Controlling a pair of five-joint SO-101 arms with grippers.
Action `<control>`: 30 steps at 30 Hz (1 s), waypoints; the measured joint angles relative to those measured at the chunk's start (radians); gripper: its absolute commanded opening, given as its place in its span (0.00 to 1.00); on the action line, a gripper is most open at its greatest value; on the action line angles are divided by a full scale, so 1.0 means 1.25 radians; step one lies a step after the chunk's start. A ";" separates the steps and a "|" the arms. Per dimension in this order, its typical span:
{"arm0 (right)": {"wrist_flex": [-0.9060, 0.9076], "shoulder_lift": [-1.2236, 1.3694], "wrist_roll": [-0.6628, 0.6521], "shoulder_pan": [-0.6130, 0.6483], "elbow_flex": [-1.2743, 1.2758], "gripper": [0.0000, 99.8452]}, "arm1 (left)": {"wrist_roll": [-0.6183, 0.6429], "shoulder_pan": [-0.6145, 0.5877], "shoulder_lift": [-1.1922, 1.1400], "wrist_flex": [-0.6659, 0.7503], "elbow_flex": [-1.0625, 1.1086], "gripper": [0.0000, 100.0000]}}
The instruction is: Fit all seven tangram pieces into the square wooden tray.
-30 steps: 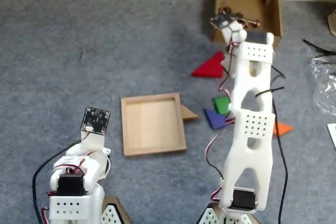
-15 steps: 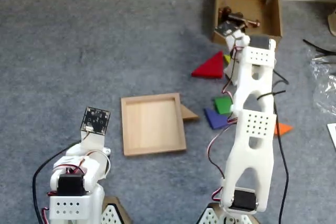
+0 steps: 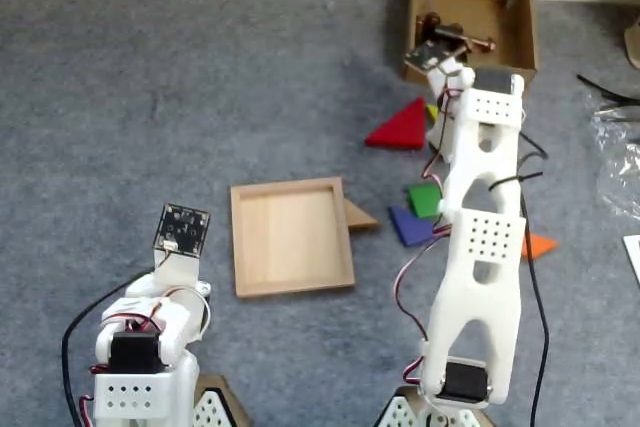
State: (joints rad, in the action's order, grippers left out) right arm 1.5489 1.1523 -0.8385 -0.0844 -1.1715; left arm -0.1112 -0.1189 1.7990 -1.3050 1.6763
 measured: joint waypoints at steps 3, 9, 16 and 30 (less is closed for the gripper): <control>0.000 0.000 -0.006 0.000 0.000 0.39 | 0.000 0.000 0.000 0.000 0.000 0.01; 0.000 0.002 -0.006 0.001 -0.001 0.38 | 0.000 0.000 0.000 0.000 0.000 0.01; 0.000 0.054 -0.007 0.007 -0.015 0.31 | 0.000 0.000 0.000 0.000 0.000 0.01; 0.023 0.066 -0.006 0.007 -0.020 0.30 | 0.000 0.000 0.000 0.000 0.000 0.01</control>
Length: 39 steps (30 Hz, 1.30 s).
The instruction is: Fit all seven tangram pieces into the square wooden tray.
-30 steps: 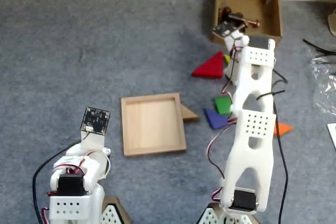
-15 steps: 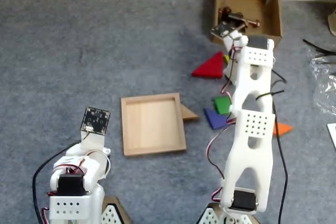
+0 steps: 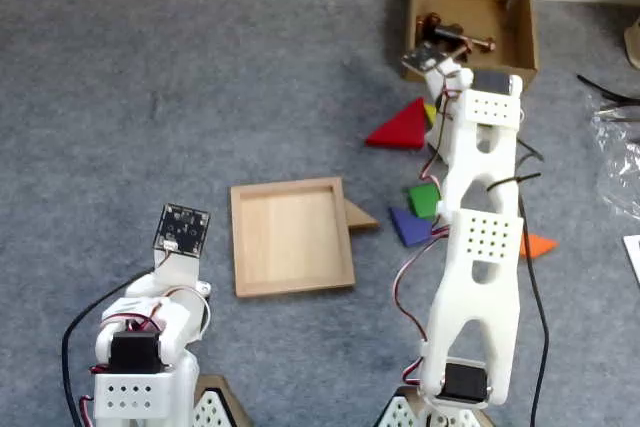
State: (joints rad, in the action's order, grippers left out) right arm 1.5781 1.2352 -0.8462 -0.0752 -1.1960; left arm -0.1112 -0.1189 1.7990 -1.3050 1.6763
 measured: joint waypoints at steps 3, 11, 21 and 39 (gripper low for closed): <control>0.014 0.000 0.001 0.000 0.000 0.29 | 0.000 0.000 0.000 0.000 0.000 0.01; 0.058 0.000 0.001 0.000 -0.001 0.22 | 0.000 0.000 0.000 0.000 0.000 0.01; 0.112 0.017 0.017 0.000 -0.063 0.21 | 0.000 0.000 0.000 0.000 0.000 0.01; 0.118 0.026 0.152 0.001 -0.082 0.21 | 0.000 0.000 0.000 0.000 0.000 0.01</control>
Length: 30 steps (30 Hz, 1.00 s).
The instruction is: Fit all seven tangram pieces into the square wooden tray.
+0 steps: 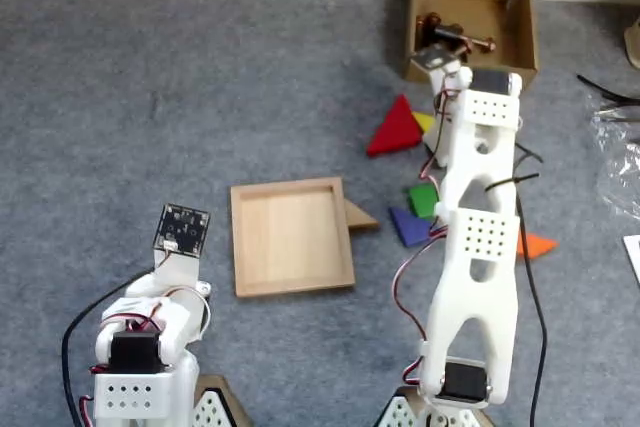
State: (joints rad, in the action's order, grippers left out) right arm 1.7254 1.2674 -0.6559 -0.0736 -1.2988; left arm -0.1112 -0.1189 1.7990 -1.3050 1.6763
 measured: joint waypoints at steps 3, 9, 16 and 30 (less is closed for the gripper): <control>0.000 0.000 0.025 0.006 0.000 0.21 | 0.000 0.000 0.000 0.000 0.000 0.01; 0.000 0.000 0.085 0.028 0.000 0.21 | 0.000 0.000 0.000 -0.002 0.000 0.01; 0.000 0.000 0.101 0.032 0.000 0.21 | 0.000 0.000 0.000 -0.002 0.000 0.01; 0.001 -0.155 0.171 0.033 0.225 0.21 | 0.002 0.000 0.000 -0.002 0.000 0.01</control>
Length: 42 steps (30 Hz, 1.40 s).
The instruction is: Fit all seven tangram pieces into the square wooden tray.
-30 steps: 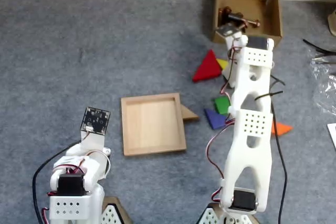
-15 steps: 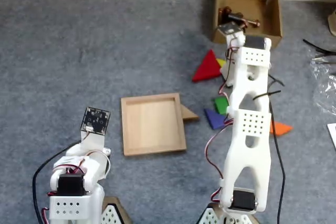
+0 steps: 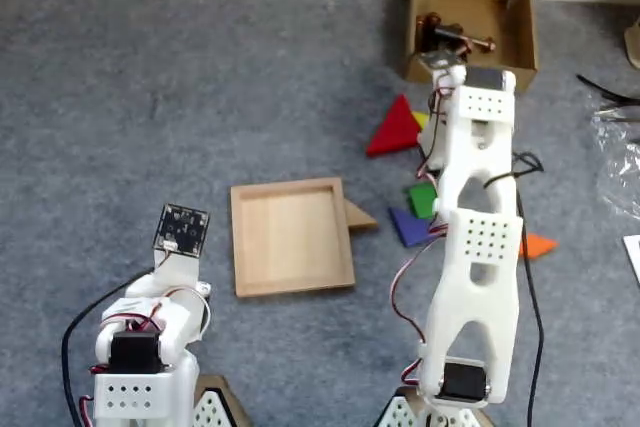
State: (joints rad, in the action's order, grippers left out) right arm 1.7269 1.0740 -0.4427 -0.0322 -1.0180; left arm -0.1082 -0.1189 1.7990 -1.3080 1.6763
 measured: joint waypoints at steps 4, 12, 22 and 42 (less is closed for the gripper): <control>0.000 -0.108 0.002 0.007 0.168 0.21 | 0.000 0.000 0.000 0.000 0.000 0.01; 0.014 -0.291 0.002 0.021 0.361 0.21 | 0.000 0.000 0.000 0.000 0.000 0.01; -0.022 -0.361 0.002 0.025 0.362 0.22 | 0.000 0.000 0.000 0.000 0.000 0.01; -0.363 -0.361 -0.149 0.058 0.362 0.28 | 0.000 0.000 0.000 0.000 0.000 0.01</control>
State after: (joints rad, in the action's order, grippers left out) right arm 1.2727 0.6229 -0.6283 0.0399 -0.5654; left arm -0.1082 -0.1189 1.7990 -1.3080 1.6763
